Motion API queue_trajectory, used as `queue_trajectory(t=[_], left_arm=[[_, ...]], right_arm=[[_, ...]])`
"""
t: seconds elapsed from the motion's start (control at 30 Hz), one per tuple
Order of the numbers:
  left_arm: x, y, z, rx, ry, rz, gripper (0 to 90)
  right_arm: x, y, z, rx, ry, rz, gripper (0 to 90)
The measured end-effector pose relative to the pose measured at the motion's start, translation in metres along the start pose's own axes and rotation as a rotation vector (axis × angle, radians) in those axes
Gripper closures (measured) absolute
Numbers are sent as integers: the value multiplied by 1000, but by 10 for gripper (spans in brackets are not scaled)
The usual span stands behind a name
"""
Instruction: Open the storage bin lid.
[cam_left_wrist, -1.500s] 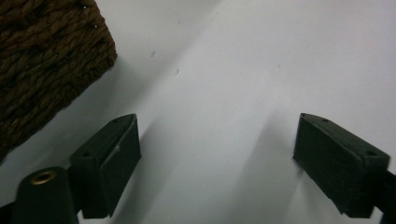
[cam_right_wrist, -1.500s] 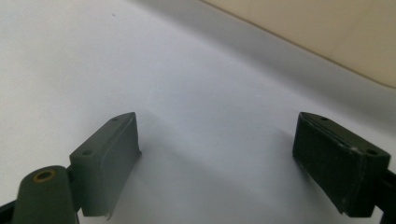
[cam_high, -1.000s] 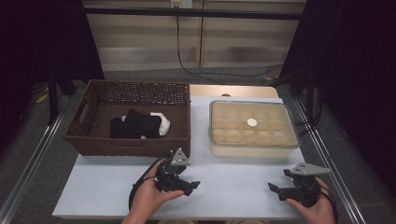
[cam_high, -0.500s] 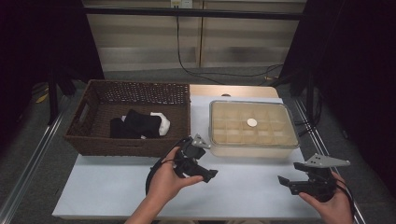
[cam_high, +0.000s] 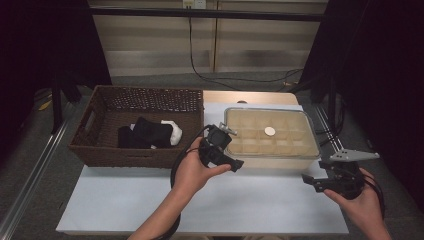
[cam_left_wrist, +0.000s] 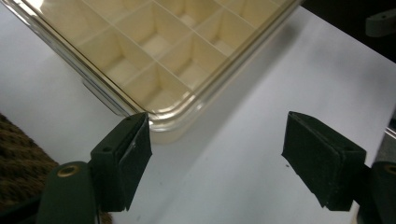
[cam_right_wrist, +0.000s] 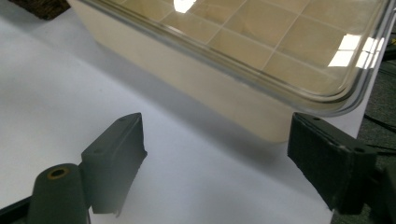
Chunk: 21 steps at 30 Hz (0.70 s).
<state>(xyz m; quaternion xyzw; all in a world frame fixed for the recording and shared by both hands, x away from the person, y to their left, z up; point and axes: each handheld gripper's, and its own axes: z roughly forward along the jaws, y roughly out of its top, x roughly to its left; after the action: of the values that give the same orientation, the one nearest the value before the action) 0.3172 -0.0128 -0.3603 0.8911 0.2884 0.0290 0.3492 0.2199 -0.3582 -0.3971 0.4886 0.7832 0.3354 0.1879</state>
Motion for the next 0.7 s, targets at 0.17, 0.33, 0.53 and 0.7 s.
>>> queue_trajectory(t=[0.17,0.33,0.53,0.7], left_arm=[[10,17,1,-12,49,-50,235],[21,26,10,5,83,-108,238],[32,33,25,22,95,-158,240],[40,37,40,39,113,-213,243]], right_arm=[[-16,14,8,-13,-25,21,186],[-27,23,15,-10,-68,41,186],[-35,32,25,-4,-99,65,187],[-43,40,32,-7,-125,92,188]])
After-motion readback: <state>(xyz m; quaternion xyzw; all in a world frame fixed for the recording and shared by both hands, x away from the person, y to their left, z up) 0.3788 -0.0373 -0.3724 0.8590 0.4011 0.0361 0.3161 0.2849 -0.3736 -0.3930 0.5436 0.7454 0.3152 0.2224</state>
